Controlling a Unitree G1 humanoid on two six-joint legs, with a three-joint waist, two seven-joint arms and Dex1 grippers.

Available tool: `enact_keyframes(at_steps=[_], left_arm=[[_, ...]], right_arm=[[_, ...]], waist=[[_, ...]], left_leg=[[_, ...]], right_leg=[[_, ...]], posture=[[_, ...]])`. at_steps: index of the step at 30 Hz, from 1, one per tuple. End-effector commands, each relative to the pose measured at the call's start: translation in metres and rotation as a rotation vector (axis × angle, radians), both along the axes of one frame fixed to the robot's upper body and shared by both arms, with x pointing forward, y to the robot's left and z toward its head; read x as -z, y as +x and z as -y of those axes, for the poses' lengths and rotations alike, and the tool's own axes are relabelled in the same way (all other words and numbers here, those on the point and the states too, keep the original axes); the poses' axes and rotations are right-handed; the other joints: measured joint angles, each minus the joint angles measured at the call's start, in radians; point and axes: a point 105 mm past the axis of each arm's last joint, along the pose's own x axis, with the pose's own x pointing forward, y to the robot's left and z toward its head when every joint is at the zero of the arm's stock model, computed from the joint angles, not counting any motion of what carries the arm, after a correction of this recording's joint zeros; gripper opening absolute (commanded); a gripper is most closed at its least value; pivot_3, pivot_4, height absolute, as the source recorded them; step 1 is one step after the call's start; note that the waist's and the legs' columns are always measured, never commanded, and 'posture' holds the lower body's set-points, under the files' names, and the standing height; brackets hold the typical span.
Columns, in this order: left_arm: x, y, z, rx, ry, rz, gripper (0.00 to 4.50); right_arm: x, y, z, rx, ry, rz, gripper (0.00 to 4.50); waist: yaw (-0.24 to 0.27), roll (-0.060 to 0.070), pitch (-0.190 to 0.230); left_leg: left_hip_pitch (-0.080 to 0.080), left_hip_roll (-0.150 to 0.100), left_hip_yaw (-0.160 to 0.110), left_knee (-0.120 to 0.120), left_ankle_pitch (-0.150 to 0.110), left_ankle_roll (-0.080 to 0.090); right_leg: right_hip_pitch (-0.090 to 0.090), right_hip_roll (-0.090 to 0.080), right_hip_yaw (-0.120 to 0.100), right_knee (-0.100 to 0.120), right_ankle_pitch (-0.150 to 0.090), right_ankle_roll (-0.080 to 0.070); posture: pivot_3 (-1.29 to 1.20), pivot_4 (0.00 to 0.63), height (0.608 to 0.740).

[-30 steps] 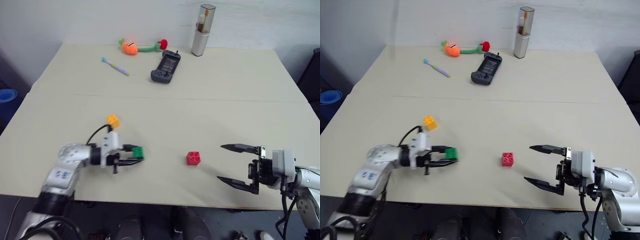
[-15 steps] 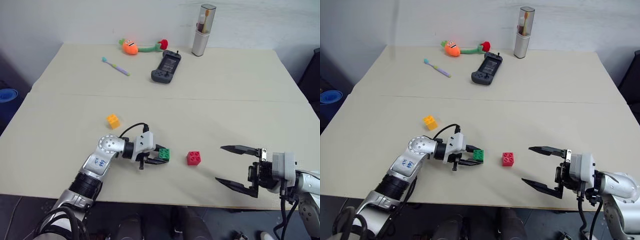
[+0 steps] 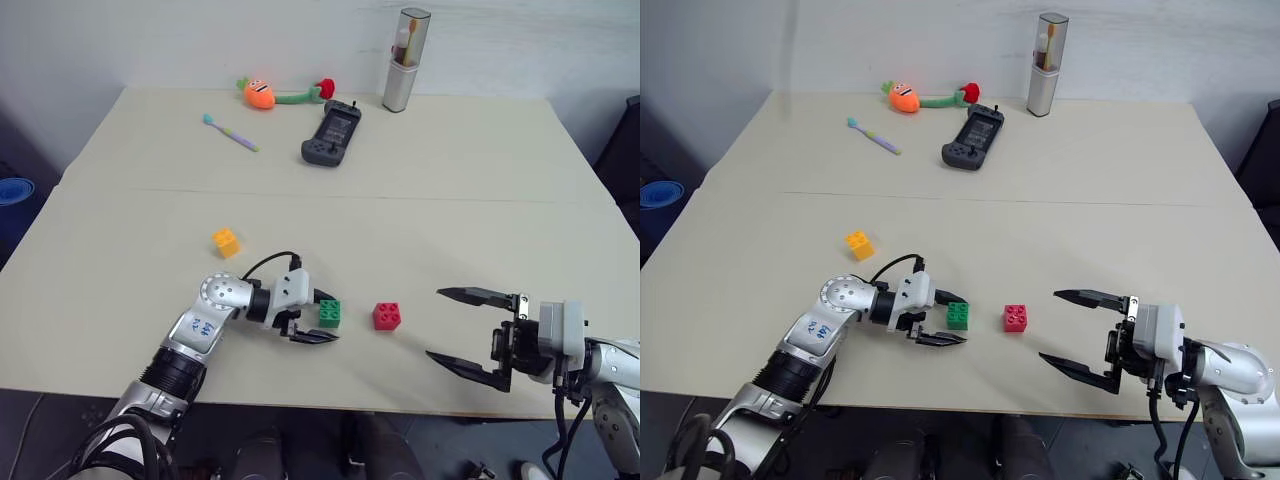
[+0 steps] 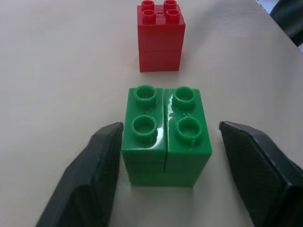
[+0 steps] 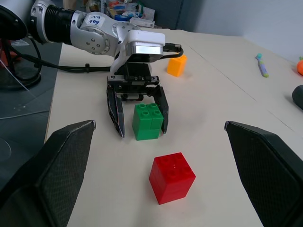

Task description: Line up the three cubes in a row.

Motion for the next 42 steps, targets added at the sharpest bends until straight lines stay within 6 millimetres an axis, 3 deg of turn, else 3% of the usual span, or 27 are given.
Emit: enact_keyframes(at_steps=[1,3,6,8,12,14,16,19,23,30,31,33,35,42], left_arm=[[-0.017,-0.001,-0.026,-0.035,-0.006,0.078,4.1],[-0.018,-0.006,-0.061,-0.098,0.036,0.086,4.1],[-0.019,-0.017,-0.097,-0.183,0.065,0.092,4.1],[-0.019,-0.027,-0.131,-0.312,0.058,0.1,4.1],[-0.024,-0.044,-0.178,-0.61,-0.059,0.12,4.1],[-0.027,-0.055,-0.207,-0.814,-0.145,0.137,4.45],[-0.022,-0.074,-0.241,-1.028,-0.199,0.137,4.48],[-0.013,-0.096,-0.264,-1.175,-0.218,0.117,4.48],[-0.016,-0.089,-0.257,-1.179,-0.261,0.138,4.48],[-0.049,-0.014,-0.216,-1.019,-0.358,0.176,4.48],[-0.051,-0.009,-0.213,-1.001,-0.356,0.173,4.48],[-0.055,0.027,-0.193,-0.921,-0.295,0.131,4.48],[-0.056,0.049,-0.184,-0.886,-0.242,0.096,4.48],[-0.048,0.084,-0.168,-0.828,-0.193,0.026,4.48]], right_arm=[[-0.005,0.0,-0.003,-0.01,0.01,0.03,4.5],[-0.004,0.001,-0.003,-0.013,0.012,0.028,4.5],[-0.002,0.002,-0.004,-0.024,0.015,0.021,4.5],[-0.001,0.003,-0.007,-0.04,0.026,0.017,4.5],[-0.002,0.008,-0.013,-0.065,0.047,0.028,4.5],[-0.004,0.011,-0.016,-0.073,0.067,0.041,4.5],[-0.007,0.015,-0.019,-0.077,0.09,0.06,4.5],[-0.007,0.02,-0.022,-0.079,0.103,0.072,4.5],[-0.006,0.022,-0.027,-0.093,0.111,0.07,4.5],[-0.013,0.028,-0.031,-0.1,0.138,0.101,4.5],[-0.015,0.029,-0.031,-0.099,0.143,0.105,4.5],[-0.027,0.033,-0.034,-0.063,0.2,0.143,4.5],[-0.035,0.035,-0.035,-0.03,0.249,0.166,4.5],[-0.033,0.027,-0.04,0.024,0.279,0.174,4.5]], waist=[[-0.005,0.0,0.0],[-0.006,0.0,0.0],[-0.015,0.0,0.0],[-0.017,0.0,0.0],[-0.023,0.0,0.0],[-0.022,0.0,0.0],[-0.022,-0.001,0.0],[-0.022,-0.001,-0.001],[-0.006,-0.002,-0.001],[0.007,-0.004,-0.002],[0.004,-0.004,-0.002],[0.002,-0.003,-0.002],[0.0,-0.003,-0.002],[-0.015,-0.003,-0.002]], left_leg=[[0.0,0.0,0.0,0.0,0.0,-0.001],[0.001,0.0,0.0,0.0,0.001,-0.001],[0.001,0.001,0.0,-0.001,0.001,-0.001],[0.001,0.001,-0.001,-0.002,0.001,-0.001],[0.0,0.002,-0.001,-0.002,-0.002,0.003],[0.0,0.002,-0.001,-0.002,-0.003,0.004],[0.001,0.001,-0.002,-0.002,-0.003,0.006],[0.001,0.002,-0.002,-0.002,-0.004,0.005],[0.001,0.0,-0.003,-0.002,-0.005,0.005],[0.0,0.0,-0.002,-0.002,-0.005,0.006],[0.0,0.0,-0.002,-0.001,-0.004,0.004],[0.001,0.0,-0.001,-0.002,-0.002,0.0],[-0.001,0.0,-0.001,-0.001,-0.001,-0.001],[-0.003,0.001,0.0,-0.001,-0.001,-0.001]], right_leg=[[0.0,0.0,0.0,0.0,0.0,0.0],[0.0,0.0,0.0,0.0,0.0,0.0],[0.0,0.0,0.0,0.0,0.0,0.0],[0.0,-0.001,0.0,0.0,0.0,-0.001],[0.0,-0.002,0.0,-0.001,0.0,-0.001],[0.0,-0.002,0.0,-0.001,0.0,-0.001],[0.001,-0.003,-0.001,-0.001,0.0,-0.001],[0.0,-0.002,-0.001,-0.001,-0.001,-0.001],[0.001,-0.004,-0.002,-0.001,-0.001,-0.001],[0.001,-0.004,-0.002,-0.001,0.0,-0.001],[0.001,-0.004,-0.003,-0.001,0.0,-0.001],[0.001,-0.003,-0.002,-0.001,0.0,-0.001],[-0.001,-0.002,-0.003,0.0,0.0,-0.001],[-0.003,0.0,-0.003,0.002,0.0,0.0]], posture=[[0.0,0.15,0.74],[0.0,0.15,0.74],[0.0,0.15,0.74],[0.0,0.15,0.74],[0.0,0.15,0.74],[0.0,0.15,0.74],[0.0,0.15,0.74],[0.0,0.15,0.74],[0.0,0.15,0.74],[0.0,0.15,0.74],[0.0,0.15,0.74],[0.0,0.15,0.74],[0.0,0.15,0.74],[0.0,0.15,0.74]])
